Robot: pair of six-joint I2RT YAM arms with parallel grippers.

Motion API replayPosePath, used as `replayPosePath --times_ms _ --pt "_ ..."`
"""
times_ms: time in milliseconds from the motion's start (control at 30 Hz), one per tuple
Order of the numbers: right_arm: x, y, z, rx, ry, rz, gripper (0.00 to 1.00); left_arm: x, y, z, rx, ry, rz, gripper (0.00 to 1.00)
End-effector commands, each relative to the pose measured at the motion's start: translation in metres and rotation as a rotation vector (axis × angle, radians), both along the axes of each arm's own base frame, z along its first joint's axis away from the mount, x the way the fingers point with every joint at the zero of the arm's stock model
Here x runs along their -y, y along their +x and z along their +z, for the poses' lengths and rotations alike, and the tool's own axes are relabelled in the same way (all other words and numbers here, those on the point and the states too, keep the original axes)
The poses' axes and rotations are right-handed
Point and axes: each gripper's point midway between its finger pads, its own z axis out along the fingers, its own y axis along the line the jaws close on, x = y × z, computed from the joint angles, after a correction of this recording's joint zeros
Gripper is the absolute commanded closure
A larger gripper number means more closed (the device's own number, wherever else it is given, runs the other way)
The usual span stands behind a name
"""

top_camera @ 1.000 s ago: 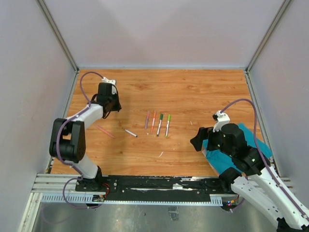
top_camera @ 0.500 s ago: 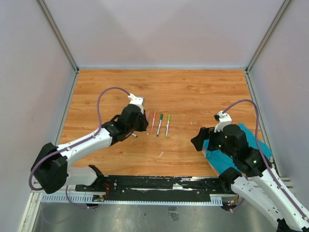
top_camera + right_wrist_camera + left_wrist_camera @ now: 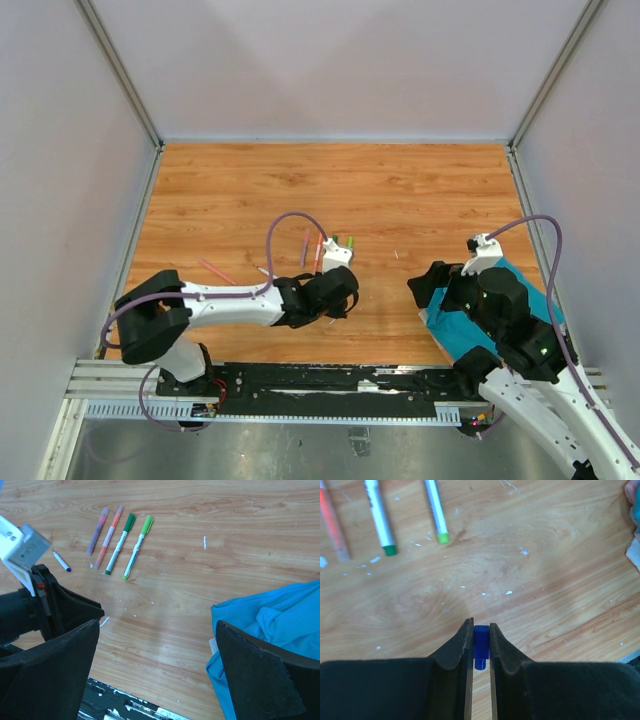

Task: Insert the pens into the pen caps
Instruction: Move the pen cap to the center of the board, then pick up the pen from the center of the board.

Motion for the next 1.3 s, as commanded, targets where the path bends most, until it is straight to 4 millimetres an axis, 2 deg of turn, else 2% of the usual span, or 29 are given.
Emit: replayPosePath --times_ms 0,167,300,433,633,700,833,1067,1167,1267 --pt "0.013 0.000 0.007 0.006 -0.004 -0.063 0.01 0.013 0.003 -0.007 0.009 0.020 0.108 1.00" --pt "0.012 -0.001 0.004 -0.002 -0.003 -0.060 0.01 -0.002 0.003 -0.030 -0.012 0.073 0.215 1.00" --pt "0.011 0.000 0.001 -0.007 -0.007 -0.057 0.01 -0.014 0.003 -0.040 -0.016 0.097 0.267 0.99" --pt "0.009 0.000 0.000 -0.014 -0.006 -0.048 0.01 -0.016 0.003 -0.048 -0.023 0.117 0.289 0.86" --pt "0.010 -0.001 -0.002 -0.016 -0.010 -0.048 0.01 -0.020 0.002 -0.057 -0.032 0.134 0.301 0.78" --pt "0.010 -0.001 -0.002 -0.018 -0.012 -0.048 0.01 -0.020 0.001 -0.056 -0.033 0.131 0.303 0.72" --pt "0.011 0.000 0.000 -0.010 -0.011 -0.055 0.01 -0.019 0.006 -0.042 -0.003 0.122 0.303 0.66" --pt "0.011 -0.001 0.000 -0.005 0.009 -0.060 0.01 -0.023 0.021 0.016 0.107 0.076 0.314 0.64" --pt "0.012 -0.002 -0.002 -0.009 0.005 -0.062 0.01 -0.039 0.026 0.035 0.142 0.043 0.391 0.61" --pt "0.011 -0.002 -0.005 -0.014 0.000 -0.059 0.01 -0.062 0.029 0.043 0.171 0.014 0.490 0.58"
